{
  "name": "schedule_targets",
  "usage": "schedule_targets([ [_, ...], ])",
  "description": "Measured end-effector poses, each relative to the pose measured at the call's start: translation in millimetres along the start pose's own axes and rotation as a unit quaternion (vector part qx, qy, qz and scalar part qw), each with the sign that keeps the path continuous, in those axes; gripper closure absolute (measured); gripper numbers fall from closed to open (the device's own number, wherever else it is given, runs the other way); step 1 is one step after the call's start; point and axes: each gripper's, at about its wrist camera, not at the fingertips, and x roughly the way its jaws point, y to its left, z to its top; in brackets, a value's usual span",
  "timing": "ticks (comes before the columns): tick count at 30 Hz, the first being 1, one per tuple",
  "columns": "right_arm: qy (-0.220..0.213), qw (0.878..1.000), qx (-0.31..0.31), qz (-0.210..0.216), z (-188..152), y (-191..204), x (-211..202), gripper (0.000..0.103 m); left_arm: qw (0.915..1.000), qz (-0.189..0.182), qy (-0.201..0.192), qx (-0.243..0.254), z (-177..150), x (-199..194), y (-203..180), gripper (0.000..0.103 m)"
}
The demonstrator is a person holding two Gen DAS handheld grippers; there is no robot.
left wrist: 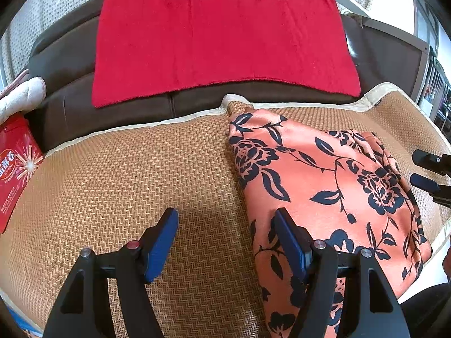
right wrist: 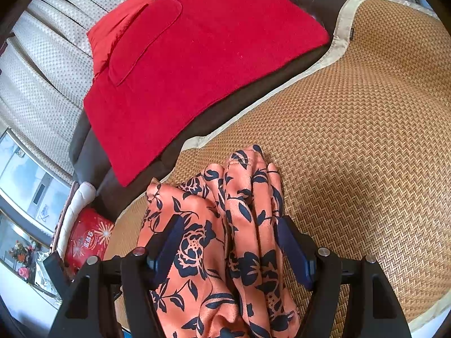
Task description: Fold small clothes
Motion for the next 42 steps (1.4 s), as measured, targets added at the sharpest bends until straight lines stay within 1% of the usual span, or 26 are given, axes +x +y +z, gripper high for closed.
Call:
schedule_targets([
  [5,0.011,1.0,-0.001,-0.001,-1,0,5,0.03,1.0,-0.005,0.004,-0.001,0,2,-1,0.032],
  [8,0.021,1.0,-0.002,-0.001,-1,-1,9,0.03,0.9996,-0.021,0.014,-0.011,1,5,3,0.032],
  [11,0.031,1.0,0.001,0.005,-2,-2,13,0.03,0.9969,-0.065,0.032,-0.031,2,9,12,0.032],
  [12,0.036,0.999,0.005,0.01,-2,-3,15,0.03,0.9942,-0.091,0.04,-0.043,3,11,18,0.031],
  [13,0.04,0.999,0.009,0.012,-2,-5,16,0.03,0.9901,-0.119,0.051,-0.055,3,14,23,0.03],
  [15,0.043,0.999,0.017,0.017,-1,-10,16,0.03,0.9814,-0.162,0.071,-0.074,2,18,30,0.029],
  [16,0.046,0.998,0.026,0.024,-1,-13,17,0.03,0.9777,-0.177,0.078,-0.082,2,19,33,0.029],
  [19,0.053,0.997,0.044,0.034,0,-22,17,0.03,0.9771,-0.182,0.073,-0.082,2,16,35,0.028],
  [21,0.05,0.997,0.046,0.035,0,-24,15,0.03,0.975,-0.197,0.066,-0.079,1,12,32,0.025],
  [22,0.049,0.997,0.043,0.037,0,-24,14,0.03,0.9734,-0.206,0.067,-0.075,0,11,28,0.023],
  [24,0.054,0.997,0.036,0.038,-2,-21,15,0.03,0.9711,-0.217,0.077,-0.063,-2,12,17,0.023],
  [28,0.087,0.996,0.01,0.023,-11,-8,32,0.03,0.9704,-0.213,0.107,-0.041,-7,25,-5,0.023],
  [30,0.095,0.995,-0.011,0.007,-16,1,41,0.03,0.9721,-0.209,0.103,-0.027,-10,26,-14,0.023],
  [32,0.097,0.995,-0.037,-0.007,-21,11,47,0.03,0.9752,-0.201,0.091,-0.011,-10,24,-22,0.027],
  [33,0.097,0.994,-0.051,-0.014,-23,16,49,0.03,0.9765,-0.198,0.085,-0.002,-11,23,-27,0.033],
  [35,0.098,0.992,-0.072,-0.03,-28,24,56,0.03,0.9777,-0.194,0.079,0.005,-11,23,-32,0.04],
  [36,0.097,0.991,-0.081,-0.038,-30,28,58,0.031,0.9781,-0.194,0.075,0.005,-11,22,-33,0.045],
  [37,0.093,0.99,-0.092,-0.046,-33,32,60,0.034,0.9786,-0.193,0.071,0.006,-10,22,-33,0.05],
  [38,0.091,0.989,-0.102,-0.051,-35,36,62,0.043,0.9788,-0.194,0.066,0.006,-9,20,-33,0.053],
  [40,0.082,0.988,-0.117,-0.056,-38,44,62,0.056,0.9807,-0.188,0.052,0.01,-8,14,-29,0.061],
  [41,0.076,0.988,-0.123,-0.055,-39,48,61,0.062,0.9815,-0.185,0.047,0.012,-7,12,-25,0.062],
  [42,0.071,0.988,-0.127,-0.055,-40,51,60,0.063,0.9823,-0.183,0.039,0.015,-7,10,-24,0.065],
])
